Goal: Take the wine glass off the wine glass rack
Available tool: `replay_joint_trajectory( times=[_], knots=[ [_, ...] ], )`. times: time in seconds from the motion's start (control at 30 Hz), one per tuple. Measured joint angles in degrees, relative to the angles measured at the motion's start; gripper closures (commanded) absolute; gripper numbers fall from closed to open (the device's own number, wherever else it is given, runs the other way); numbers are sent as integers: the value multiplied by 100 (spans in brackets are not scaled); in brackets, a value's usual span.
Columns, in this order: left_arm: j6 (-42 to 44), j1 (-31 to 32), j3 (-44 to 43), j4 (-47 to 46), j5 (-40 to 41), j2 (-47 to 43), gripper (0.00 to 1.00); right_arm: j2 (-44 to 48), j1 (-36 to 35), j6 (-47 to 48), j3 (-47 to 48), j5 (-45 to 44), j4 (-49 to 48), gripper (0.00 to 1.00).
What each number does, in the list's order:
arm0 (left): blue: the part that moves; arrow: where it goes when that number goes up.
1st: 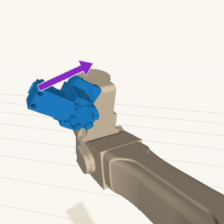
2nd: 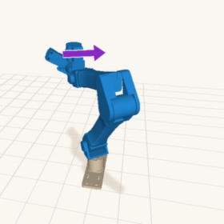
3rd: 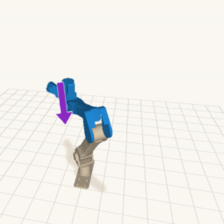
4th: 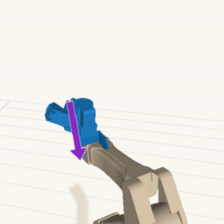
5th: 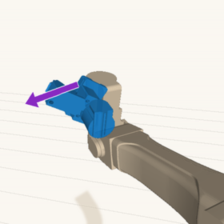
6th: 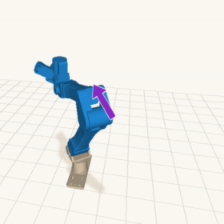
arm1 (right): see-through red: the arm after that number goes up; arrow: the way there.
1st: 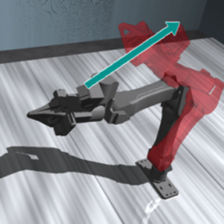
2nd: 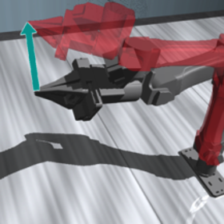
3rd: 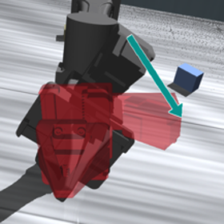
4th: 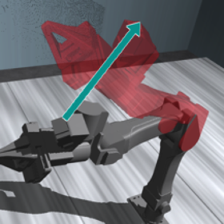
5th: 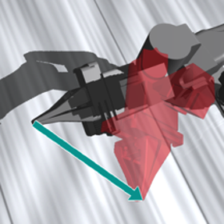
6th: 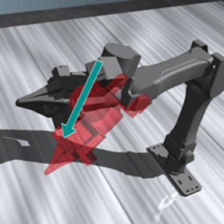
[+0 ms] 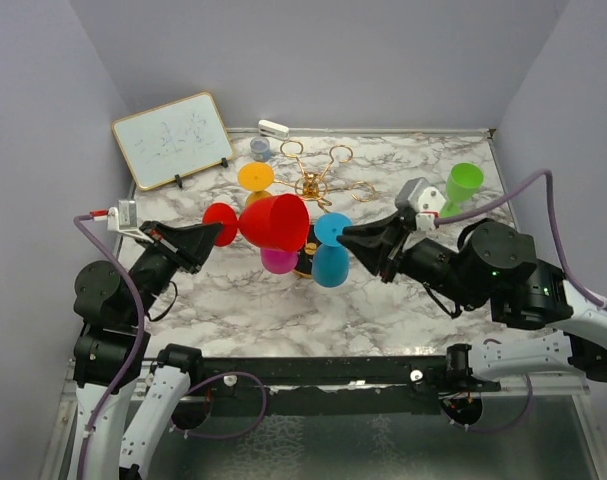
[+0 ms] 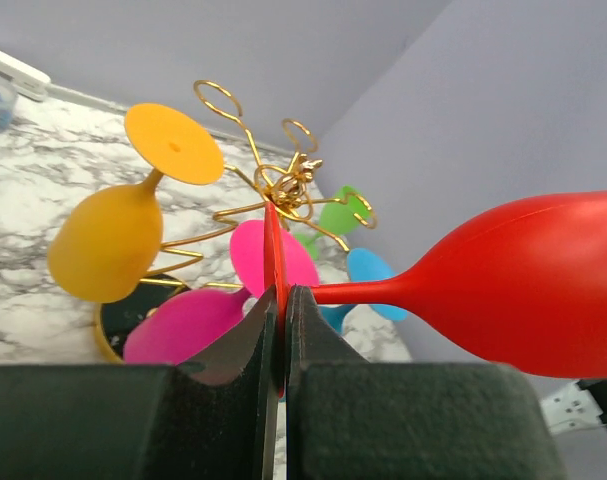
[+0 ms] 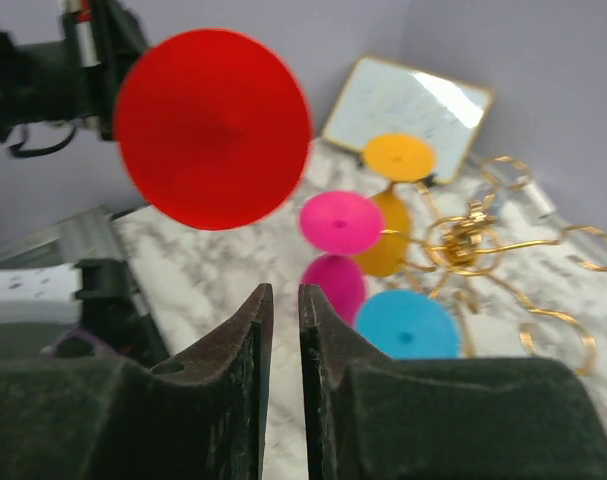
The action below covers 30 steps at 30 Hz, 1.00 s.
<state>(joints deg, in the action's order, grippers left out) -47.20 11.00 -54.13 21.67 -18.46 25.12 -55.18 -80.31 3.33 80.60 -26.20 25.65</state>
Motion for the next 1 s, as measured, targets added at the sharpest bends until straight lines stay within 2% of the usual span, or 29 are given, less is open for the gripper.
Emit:
replay_joint_trajectory(
  times=[0.07, 0.13, 0.37, 0.67, 0.77, 1.0],
  knots=[
    [380, 0, -50, 138, 13, 0, 100, -199, 0, -614, 234, 452, 413, 66],
    [693, 0, -63, 229, 13, -17, 100, -306, 0, -1084, 319, 813, 723, 60],
    [1207, 0, -63, 376, -9, -179, 100, -393, 0, -1825, 435, 1497, 1141, 57],
    [1320, 0, -4, 323, -236, -470, 100, -601, 0, -2127, 562, 1141, 1207, 57],
    [1316, 0, 31, 308, -297, -595, 100, -625, 0, -2175, 619, 984, 1209, 51],
    [1314, 0, 37, 299, -310, -697, 100, -898, 0, -2264, 949, 616, 1154, 51]
  ],
)
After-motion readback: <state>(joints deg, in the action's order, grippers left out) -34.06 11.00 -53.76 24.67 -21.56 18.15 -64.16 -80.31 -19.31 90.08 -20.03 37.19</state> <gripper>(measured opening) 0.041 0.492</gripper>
